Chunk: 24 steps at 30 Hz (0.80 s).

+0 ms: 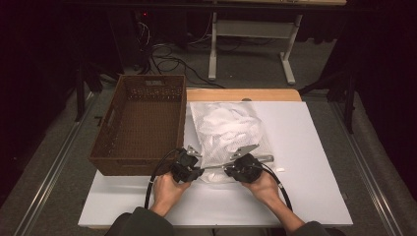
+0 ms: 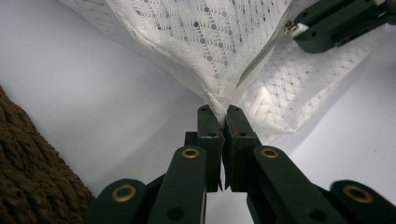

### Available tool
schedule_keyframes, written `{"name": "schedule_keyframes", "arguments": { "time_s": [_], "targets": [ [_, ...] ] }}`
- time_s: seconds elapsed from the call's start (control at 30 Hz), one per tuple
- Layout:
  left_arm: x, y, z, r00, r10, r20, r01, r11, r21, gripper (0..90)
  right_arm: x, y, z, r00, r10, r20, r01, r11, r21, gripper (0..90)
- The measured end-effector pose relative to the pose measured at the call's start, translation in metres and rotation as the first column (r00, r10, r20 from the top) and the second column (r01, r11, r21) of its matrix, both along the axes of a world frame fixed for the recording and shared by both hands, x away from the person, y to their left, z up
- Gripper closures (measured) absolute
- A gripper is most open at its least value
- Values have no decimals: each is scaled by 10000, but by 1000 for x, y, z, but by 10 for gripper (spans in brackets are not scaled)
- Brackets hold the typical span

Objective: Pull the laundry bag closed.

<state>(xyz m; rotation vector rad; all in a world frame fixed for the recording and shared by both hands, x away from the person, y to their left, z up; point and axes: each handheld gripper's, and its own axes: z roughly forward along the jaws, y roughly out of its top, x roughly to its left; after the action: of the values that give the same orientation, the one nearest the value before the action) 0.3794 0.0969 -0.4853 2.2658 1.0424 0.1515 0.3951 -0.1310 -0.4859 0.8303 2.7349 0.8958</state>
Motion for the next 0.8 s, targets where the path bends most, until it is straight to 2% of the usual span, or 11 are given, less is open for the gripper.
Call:
{"name": "schedule_keyframes", "arguments": {
  "time_s": [0.23, 0.27, 0.33, 0.43, 0.53, 0.8],
  "targets": [
    [1, 1, -1, 9999, -41, -97, 40, 10000, -35, 865, -1, -5, 0, 9998, -170, -98, 171, 9998, 75, 873],
    [0, 1, -2, 10000, 53, 30, -52, 9999, -116, 865, -2, -5, 0, 9999, -148, -78, 149, 9999, 82, 873],
    [0, 2, -2, 10000, -20, 26, 20, 10000, -21, 865, -2, -4, 1, 9999, -134, -92, 135, 9999, 73, 873],
    [-1, 1, -3, 10000, 4, -50, -5, 9997, -227, 865, -2, -5, 1, 9998, -156, -103, 156, 9999, 54, 873],
    [-1, 1, -3, 9999, -69, -82, 68, 9998, -201, 866, -2, -6, 1, 9997, -178, -185, 179, 9998, 64, 873],
    [-3, -2, -4, 9999, -130, -23, 130, 9999, -45, 865, -5, -8, 3, 9999, -161, -47, 161, 9999, -44, 873]
  ]
}}
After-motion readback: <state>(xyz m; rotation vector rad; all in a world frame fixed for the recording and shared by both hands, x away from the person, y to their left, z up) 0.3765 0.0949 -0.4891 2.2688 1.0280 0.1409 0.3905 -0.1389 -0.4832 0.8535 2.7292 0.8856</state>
